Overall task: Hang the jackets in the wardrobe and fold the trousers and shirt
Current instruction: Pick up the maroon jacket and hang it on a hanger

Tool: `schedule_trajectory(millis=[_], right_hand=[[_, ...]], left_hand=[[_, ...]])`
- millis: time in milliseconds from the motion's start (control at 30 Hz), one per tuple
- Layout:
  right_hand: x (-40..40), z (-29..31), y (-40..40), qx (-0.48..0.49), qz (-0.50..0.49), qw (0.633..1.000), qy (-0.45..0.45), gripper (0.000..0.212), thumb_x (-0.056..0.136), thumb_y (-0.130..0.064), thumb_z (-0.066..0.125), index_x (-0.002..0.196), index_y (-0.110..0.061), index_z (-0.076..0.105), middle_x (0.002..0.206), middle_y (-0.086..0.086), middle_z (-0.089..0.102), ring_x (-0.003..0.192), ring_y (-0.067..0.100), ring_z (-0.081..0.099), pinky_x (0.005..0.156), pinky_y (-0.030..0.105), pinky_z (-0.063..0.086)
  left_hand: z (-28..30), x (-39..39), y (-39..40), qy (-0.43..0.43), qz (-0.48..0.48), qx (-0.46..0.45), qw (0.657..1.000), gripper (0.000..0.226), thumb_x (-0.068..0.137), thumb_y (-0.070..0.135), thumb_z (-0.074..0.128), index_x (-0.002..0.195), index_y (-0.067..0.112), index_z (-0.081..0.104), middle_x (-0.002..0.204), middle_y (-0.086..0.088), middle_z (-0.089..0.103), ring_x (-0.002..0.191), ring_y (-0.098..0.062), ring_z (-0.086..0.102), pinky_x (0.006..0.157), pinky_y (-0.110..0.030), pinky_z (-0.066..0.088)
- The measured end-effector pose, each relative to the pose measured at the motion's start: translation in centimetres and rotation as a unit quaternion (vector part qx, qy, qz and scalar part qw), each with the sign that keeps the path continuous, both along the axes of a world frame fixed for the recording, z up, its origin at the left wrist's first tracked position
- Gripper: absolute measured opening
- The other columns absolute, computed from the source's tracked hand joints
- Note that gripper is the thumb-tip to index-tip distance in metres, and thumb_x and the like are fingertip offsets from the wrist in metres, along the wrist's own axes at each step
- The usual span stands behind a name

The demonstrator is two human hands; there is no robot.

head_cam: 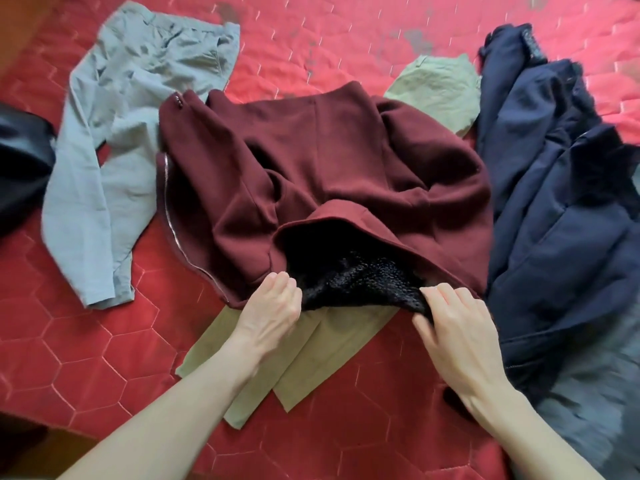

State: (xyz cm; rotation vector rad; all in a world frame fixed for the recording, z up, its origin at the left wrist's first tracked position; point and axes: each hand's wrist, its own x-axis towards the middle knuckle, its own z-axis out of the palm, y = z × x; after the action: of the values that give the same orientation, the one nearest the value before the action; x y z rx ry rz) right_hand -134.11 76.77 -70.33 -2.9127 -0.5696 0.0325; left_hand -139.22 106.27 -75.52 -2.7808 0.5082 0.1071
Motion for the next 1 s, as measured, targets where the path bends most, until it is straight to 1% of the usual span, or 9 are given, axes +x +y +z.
schedule_trajectory(millis=[100, 167, 300, 400, 533, 633, 767, 900, 1000], right_hand=[[0.3, 5.0, -0.2, 0.021, 0.003, 1.0, -0.023, 0.035, 0.087, -0.034, 0.051, 0.106, -0.01, 0.067, 0.092, 0.006, 0.062, 0.085, 0.035, 0.057, 0.072, 0.045, 0.045], [0.6, 8.6, -0.2, 0.033, -0.001, 0.999, -0.023, 0.039, 0.087, -0.036, 0.048, 0.107, -0.009, 0.068, 0.095, 0.006, 0.063, 0.086, 0.035, 0.058, 0.072, 0.045, 0.043], [1.3, 16.1, 0.3, 0.055, -0.017, 0.998, -0.033, 0.036, 0.083, -0.026, 0.061, 0.111, -0.005, 0.069, 0.1, 0.01, 0.067, 0.089, 0.038, 0.06, 0.075, 0.046, 0.044], [2.0, 21.7, 1.1, 0.074, -0.011, 0.996, -0.051, 0.037, 0.081, -0.022, 0.064, 0.113, -0.004, 0.069, 0.102, 0.011, 0.068, 0.092, 0.038, 0.061, 0.077, 0.046, 0.047], [3.5, 29.1, 2.2, 0.117, 0.003, 0.99, -0.078, 0.029, 0.088, -0.013, 0.068, 0.115, -0.004, 0.067, 0.104, 0.01, 0.067, 0.095, 0.037, 0.058, 0.081, 0.047, 0.046], [4.7, 34.8, 3.0, 0.148, 0.014, 0.986, -0.075, 0.031, 0.086, -0.001, 0.075, 0.116, -0.002, 0.066, 0.106, 0.012, 0.067, 0.097, 0.039, 0.058, 0.085, 0.051, 0.049], [5.8, 42.1, 2.9, 0.175, 0.025, 0.981, -0.081, 0.031, 0.09, 0.003, 0.07, 0.121, -0.001, 0.066, 0.109, 0.011, 0.067, 0.101, 0.037, 0.059, 0.089, 0.051, 0.049], [6.6, 47.8, 2.1, 0.223, 0.019, 0.972, -0.068, 0.031, 0.094, 0.0, 0.067, 0.124, -0.006, 0.068, 0.116, 0.005, 0.07, 0.111, 0.03, 0.065, 0.094, 0.043, 0.051], [6.3, 51.0, 1.8, 0.263, 0.021, 0.961, -0.077, 0.029, 0.094, 0.0, 0.068, 0.12, -0.011, 0.072, 0.111, -0.003, 0.073, 0.107, 0.022, 0.069, 0.09, 0.033, 0.048]], left_hand=[[3.3, -0.5, -0.8, 0.017, 0.015, -0.04, 0.999, 0.011, 0.063, 0.007, 0.06, 0.071, 0.014, 0.055, 0.07, -0.008, 0.051, 0.068, -0.028, 0.051, 0.065, -0.039, 0.045], [6.1, -0.6, -1.4, 0.026, 0.03, -0.059, 0.997, 0.016, 0.061, 0.009, 0.064, 0.073, 0.014, 0.055, 0.072, -0.007, 0.052, 0.068, -0.027, 0.052, 0.062, -0.039, 0.045], [12.8, -0.3, -1.9, 0.042, 0.106, -0.086, 0.99, 0.034, 0.054, 0.017, 0.082, 0.08, 0.011, 0.061, 0.081, -0.009, 0.058, 0.075, -0.028, 0.057, 0.064, -0.04, 0.049], [18.6, 0.3, -1.5, 0.01, 0.155, -0.108, 0.982, 0.038, 0.056, 0.022, 0.089, 0.084, 0.01, 0.066, 0.086, -0.008, 0.062, 0.078, -0.027, 0.059, 0.066, -0.038, 0.051], [26.8, 0.6, -0.1, -0.042, 0.189, -0.179, 0.965, 0.047, 0.056, 0.026, 0.097, 0.088, 0.005, 0.069, 0.093, -0.011, 0.065, 0.081, -0.031, 0.064, 0.067, -0.041, 0.055], [33.1, 0.6, 1.0, -0.089, 0.196, -0.212, 0.953, 0.039, 0.061, 0.015, 0.091, 0.09, 0.003, 0.068, 0.097, -0.013, 0.064, 0.084, -0.034, 0.063, 0.069, -0.044, 0.055], [40.9, 0.7, 1.8, -0.151, 0.201, -0.24, 0.938, 0.024, 0.073, 0.009, 0.077, 0.093, 0.004, 0.066, 0.099, -0.011, 0.065, 0.088, -0.032, 0.061, 0.078, -0.046, 0.056], [46.6, 0.7, 2.8, -0.187, 0.151, -0.287, 0.927, 0.016, 0.081, 0.003, 0.071, 0.093, 0.011, 0.063, 0.091, -0.003, 0.063, 0.088, -0.026, 0.059, 0.081, -0.042, 0.055], [49.4, 0.7, 3.4, -0.193, 0.132, -0.307, 0.922, 0.02, 0.088, -0.003, 0.063, 0.098, 0.014, 0.064, 0.095, 0.002, 0.064, 0.092, -0.021, 0.057, 0.09, -0.037, 0.05]])
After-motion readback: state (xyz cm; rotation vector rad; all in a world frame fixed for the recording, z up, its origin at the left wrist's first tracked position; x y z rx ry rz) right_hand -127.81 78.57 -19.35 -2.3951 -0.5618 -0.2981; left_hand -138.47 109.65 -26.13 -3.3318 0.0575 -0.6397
